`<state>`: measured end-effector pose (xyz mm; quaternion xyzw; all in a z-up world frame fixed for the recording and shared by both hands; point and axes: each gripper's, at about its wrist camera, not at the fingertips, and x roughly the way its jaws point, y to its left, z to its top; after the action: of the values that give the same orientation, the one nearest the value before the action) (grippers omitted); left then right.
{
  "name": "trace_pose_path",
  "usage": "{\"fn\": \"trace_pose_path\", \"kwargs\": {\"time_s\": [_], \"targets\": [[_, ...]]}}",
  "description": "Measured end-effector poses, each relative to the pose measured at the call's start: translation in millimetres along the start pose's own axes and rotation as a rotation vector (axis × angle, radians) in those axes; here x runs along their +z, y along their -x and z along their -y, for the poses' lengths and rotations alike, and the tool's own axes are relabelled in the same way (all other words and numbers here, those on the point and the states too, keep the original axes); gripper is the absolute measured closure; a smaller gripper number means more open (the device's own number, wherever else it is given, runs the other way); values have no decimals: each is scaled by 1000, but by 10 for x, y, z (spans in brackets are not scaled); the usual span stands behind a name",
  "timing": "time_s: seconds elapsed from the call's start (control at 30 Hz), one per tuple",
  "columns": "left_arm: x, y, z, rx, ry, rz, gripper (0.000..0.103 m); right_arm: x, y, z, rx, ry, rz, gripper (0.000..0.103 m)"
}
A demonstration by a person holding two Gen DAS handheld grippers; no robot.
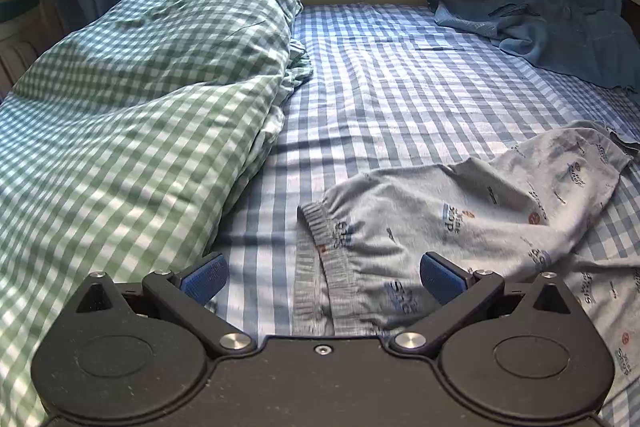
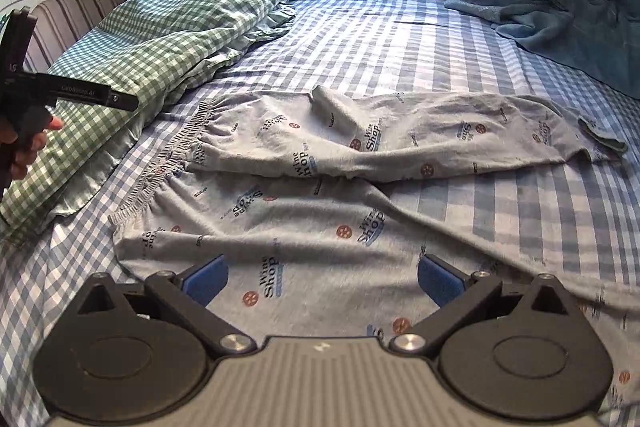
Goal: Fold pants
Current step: 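Close the left gripper on the waistband while the right gripper grasps the other waistband corner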
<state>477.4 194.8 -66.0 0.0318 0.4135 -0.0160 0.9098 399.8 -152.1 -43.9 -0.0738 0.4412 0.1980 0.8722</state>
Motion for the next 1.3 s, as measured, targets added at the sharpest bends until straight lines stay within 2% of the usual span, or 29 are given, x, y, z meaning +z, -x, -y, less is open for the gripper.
{"fn": "trace_pose_path", "kwargs": {"time_s": [0.17,0.27,0.37,0.47,0.6,0.67,0.73,0.87,1.0,1.1,1.17,1.2,1.23,1.27,1.3], "targets": [[307,-574,15,23,-66,-5,1,486,-531,416,14,69,3,0],[405,-800,-33,-8,-64,2,1,799,-858,640,14,111,-5,0],[461,-1011,-92,-29,-64,-6,1,1115,-1202,849,-5,140,-54,0],[501,-1188,-108,-57,-83,-29,1,1371,-1474,1008,-34,196,-47,0],[557,-1395,-71,-75,-124,-53,2,1670,-1776,1191,-6,242,-50,1],[592,-1475,-48,-97,-158,-61,9,1817,-1941,1272,39,247,-72,8],[620,-1550,-37,-118,-179,-75,10,1946,-2104,1328,74,258,-110,16],[659,-1710,-34,-172,-208,-132,24,2091,-2271,1308,84,349,-132,26],[671,-1861,-40,-209,-220,-203,32,2191,-2335,1275,129,385,-147,27],[684,-1944,-70,-211,-191,-249,46,2226,-2389,1246,150,395,-159,27],[699,-2018,-96,-204,-157,-287,60,2226,-2455,1236,156,400,-178,27],[699,-2032,-104,-203,-140,-297,62,2220,-2488,1232,160,401,-190,27],[697,-2030,-112,-213,-120,-295,71,2207,-2532,1225,156,404,-207,27],[694,-2026,-110,-218,-106,-294,90,2184,-2579,1213,147,414,-222,27],[694,-2020,-98,-221,-99,-301,99,2156,-2628,1198,139,427,-238,27]]}}
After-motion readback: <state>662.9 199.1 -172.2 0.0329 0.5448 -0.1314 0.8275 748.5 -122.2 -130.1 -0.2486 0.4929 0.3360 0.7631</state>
